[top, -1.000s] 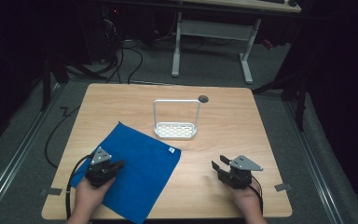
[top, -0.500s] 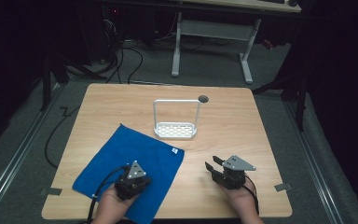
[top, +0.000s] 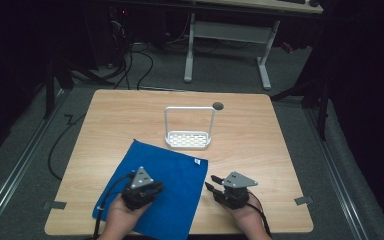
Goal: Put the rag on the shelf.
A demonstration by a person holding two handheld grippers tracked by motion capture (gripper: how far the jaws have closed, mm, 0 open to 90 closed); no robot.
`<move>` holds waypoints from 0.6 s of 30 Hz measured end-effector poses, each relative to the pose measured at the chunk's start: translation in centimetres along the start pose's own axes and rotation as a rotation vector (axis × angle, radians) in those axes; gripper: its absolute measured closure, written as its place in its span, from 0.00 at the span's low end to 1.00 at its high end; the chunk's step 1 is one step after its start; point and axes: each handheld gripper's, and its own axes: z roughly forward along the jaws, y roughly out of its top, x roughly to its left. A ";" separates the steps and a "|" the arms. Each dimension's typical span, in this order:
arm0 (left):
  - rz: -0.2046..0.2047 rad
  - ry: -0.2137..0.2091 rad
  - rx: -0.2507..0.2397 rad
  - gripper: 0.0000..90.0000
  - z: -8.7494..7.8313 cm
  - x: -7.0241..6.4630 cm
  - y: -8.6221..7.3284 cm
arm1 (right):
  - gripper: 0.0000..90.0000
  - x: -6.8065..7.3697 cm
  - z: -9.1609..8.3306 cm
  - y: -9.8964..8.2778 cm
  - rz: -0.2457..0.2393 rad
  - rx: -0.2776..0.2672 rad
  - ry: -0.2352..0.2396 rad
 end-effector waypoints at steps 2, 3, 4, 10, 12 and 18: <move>-0.034 0.044 -0.007 0.88 -1.0 1.4 -0.6 | 0.92 1.1 0.7 0.4 -0.035 0.015 0.025; -0.049 0.063 -0.013 0.87 -1.4 1.9 -0.9 | 0.97 1.6 1.1 0.7 -0.048 0.024 0.032; -0.049 0.063 -0.013 0.86 -1.4 1.9 -0.9 | 0.99 2.1 1.4 0.9 -0.058 0.031 0.045; -0.108 0.152 -0.044 0.78 -3.4 3.7 -2.3 | 1.00 3.7 3.3 1.2 -0.089 0.112 0.126; -0.120 0.159 -0.044 0.77 -3.7 3.9 -2.6 | 1.00 4.0 3.5 1.1 -0.096 0.138 0.139; -0.121 0.157 -0.053 0.74 -3.7 4.1 -2.3 | 1.00 3.9 3.1 0.4 -0.107 0.190 0.123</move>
